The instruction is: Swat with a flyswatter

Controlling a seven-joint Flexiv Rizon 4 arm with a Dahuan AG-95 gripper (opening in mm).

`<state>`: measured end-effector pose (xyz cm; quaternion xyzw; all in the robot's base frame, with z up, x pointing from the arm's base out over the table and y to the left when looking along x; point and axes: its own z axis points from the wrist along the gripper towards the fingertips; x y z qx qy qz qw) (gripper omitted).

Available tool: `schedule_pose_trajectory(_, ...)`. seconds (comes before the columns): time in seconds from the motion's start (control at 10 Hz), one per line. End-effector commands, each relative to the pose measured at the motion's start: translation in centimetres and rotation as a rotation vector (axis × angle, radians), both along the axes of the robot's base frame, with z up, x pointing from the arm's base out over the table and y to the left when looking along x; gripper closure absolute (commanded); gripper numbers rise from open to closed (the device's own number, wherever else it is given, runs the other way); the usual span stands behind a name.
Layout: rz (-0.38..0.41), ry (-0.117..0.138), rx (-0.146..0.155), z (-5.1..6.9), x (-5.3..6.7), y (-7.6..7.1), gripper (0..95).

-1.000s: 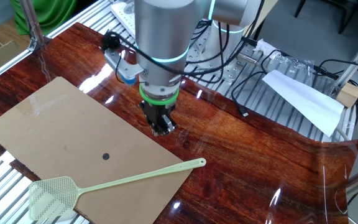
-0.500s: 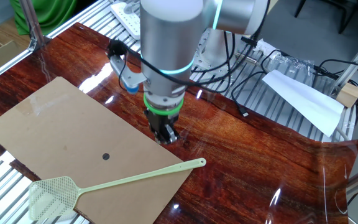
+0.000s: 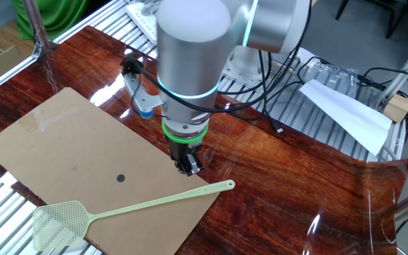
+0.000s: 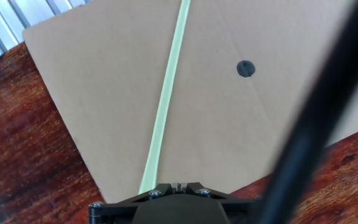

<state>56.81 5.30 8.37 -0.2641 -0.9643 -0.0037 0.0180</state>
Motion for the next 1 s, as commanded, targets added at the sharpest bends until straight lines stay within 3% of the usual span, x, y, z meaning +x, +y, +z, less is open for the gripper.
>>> schedule_pose_trajectory(0.1,-0.054,-0.003,-0.005,0.06,0.01,0.02,95.0)
schedule_pose_trajectory(1.0,-0.069,-0.003,-0.009,-0.07,-0.17,0.05,95.0)
